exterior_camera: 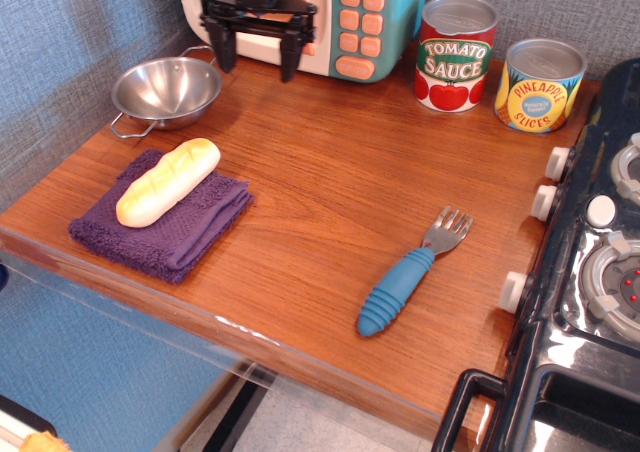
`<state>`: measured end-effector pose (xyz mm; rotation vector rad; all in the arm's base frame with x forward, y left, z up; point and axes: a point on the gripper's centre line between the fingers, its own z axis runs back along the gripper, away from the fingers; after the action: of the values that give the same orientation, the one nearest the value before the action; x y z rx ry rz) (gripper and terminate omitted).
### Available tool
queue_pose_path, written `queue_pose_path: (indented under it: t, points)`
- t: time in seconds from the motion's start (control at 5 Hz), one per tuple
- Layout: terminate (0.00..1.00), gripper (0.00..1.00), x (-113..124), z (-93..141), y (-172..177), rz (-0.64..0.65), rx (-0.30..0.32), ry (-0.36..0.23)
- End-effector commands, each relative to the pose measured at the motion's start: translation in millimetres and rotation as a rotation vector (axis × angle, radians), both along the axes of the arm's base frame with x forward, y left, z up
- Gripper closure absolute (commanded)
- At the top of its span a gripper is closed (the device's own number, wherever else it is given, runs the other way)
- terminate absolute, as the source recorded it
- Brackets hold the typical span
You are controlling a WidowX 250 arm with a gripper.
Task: Move the pot between the purple towel and blue fork
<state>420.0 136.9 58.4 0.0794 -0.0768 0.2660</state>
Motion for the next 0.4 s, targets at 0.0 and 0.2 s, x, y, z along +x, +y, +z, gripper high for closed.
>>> queue_pose_path:
  t: [0.0, 0.2]
  points:
    - [0.00, 0.00, -13.3, 18.9, 25.2, 0.013, 0.046, -0.032]
    - [0.00, 0.00, -19.4, 14.1, 30.7, 0.017, 0.053, -0.013]
